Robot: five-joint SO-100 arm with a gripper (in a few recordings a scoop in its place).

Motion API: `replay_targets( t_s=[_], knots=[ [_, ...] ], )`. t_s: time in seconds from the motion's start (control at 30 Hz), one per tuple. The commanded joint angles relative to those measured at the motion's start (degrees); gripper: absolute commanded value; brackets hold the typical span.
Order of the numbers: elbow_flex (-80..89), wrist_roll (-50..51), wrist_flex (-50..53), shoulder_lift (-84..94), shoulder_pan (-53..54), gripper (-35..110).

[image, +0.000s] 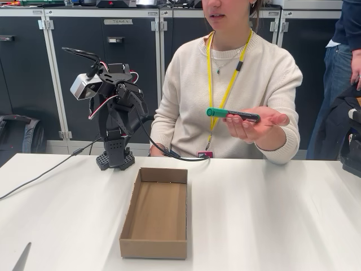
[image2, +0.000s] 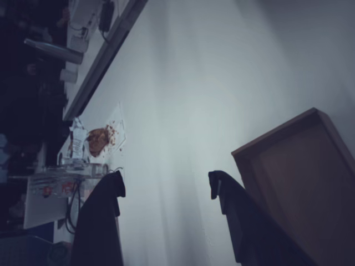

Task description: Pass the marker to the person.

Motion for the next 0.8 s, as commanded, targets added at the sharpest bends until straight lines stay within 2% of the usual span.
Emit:
replay_targets(
  t_s=[0.0, 0.77],
  knots=[
    [0.1, -0.2, -1.2, 1.1, 0.5, 34],
    [0.9, 0.4, -1.1, 2.4, -0.6, 32]
  ],
)
